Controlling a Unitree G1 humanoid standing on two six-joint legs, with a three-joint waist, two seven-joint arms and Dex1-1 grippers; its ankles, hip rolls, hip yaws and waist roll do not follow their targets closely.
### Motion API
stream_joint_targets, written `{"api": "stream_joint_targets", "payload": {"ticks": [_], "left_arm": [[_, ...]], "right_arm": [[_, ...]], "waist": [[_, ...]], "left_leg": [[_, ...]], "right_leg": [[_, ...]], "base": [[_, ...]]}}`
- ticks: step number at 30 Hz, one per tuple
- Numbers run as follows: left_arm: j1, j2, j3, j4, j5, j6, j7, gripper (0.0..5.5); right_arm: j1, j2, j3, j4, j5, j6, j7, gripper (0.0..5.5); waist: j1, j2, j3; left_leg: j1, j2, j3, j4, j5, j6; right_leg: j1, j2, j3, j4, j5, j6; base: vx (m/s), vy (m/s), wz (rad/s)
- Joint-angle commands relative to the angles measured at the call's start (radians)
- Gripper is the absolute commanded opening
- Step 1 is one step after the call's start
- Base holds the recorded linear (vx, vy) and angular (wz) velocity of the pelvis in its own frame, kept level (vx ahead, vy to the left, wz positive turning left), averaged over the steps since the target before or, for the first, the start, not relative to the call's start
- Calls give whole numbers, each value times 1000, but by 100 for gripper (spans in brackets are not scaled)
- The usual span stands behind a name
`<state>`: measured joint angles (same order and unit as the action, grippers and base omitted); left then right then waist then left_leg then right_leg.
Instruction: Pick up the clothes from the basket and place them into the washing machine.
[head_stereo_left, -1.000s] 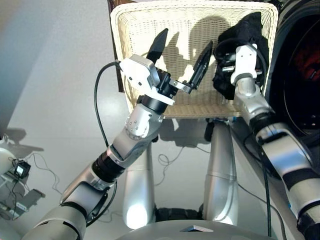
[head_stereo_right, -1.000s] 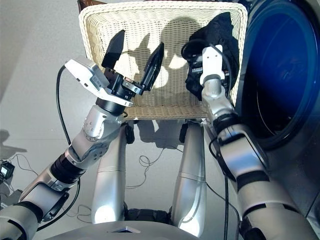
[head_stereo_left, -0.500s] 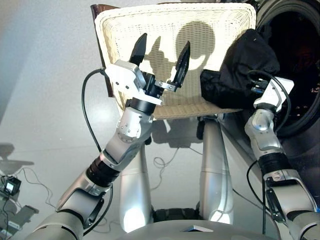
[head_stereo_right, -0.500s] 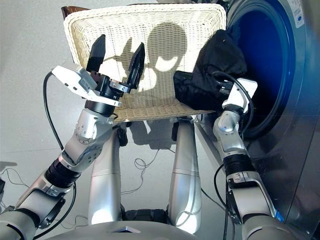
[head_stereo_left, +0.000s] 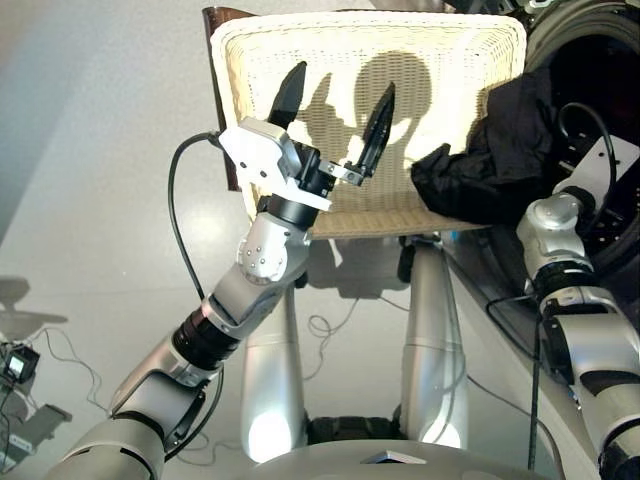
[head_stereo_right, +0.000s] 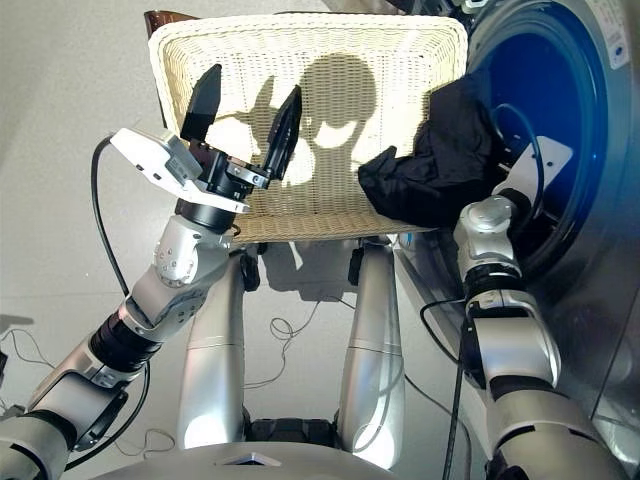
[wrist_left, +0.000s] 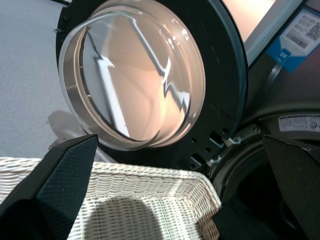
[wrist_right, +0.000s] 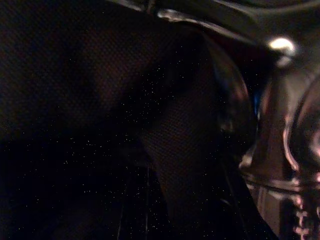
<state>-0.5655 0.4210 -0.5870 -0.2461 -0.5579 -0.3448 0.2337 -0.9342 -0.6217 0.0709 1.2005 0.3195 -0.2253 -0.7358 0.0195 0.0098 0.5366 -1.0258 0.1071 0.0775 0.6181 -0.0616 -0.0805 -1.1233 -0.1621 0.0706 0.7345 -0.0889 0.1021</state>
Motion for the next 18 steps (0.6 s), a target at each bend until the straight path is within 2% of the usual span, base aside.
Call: {"api": "stream_joint_targets", "payload": {"ticks": [1, 8, 9, 13, 18], "left_arm": [[-17, 19, 17, -124, -5, -62, -24, 550], [-5, 30, 28, -132, -6, -55, -19, 550], [0, 31, 36, -133, -15, -52, -16, 550], [4, 37, 51, -135, -35, -50, -12, 550], [8, 43, 61, -130, -50, -47, -10, 550]], "right_arm": [[-58, -274, 61, 56, 122, -11, 53, 0], [-109, -347, 33, 110, 286, -51, 84, 0], [-126, -360, -11, 108, 383, -87, 66, 0], [-151, -364, -70, 74, 520, -160, 48, 0], [-184, -375, -104, 44, 619, -203, 45, 0]], "waist": [[3, 31, -17], [-3, 33, -17], [-6, 32, -17], [-9, 28, -17], [-13, 23, -17]], "left_leg": [[17, 14, -14, 42, -53, -13], [7, 13, -15, 49, -57, -17], [8, 13, -16, 50, -61, -19], [1, 13, -18, 57, -64, -20], [-3, 14, -17, 60, -68, -20]], "right_leg": [[67, 26, -24, -32, -15, 17], [55, 25, -21, -25, -19, 16], [53, 26, -20, -22, -22, 15], [46, 30, -17, -22, -23, 14], [41, 33, -13, -22, -25, 13]], "base": [[0, 0, 0], [0, 0, 0], [0, 0, 0], [0, 0, 0], [0, 0, 0]]}}
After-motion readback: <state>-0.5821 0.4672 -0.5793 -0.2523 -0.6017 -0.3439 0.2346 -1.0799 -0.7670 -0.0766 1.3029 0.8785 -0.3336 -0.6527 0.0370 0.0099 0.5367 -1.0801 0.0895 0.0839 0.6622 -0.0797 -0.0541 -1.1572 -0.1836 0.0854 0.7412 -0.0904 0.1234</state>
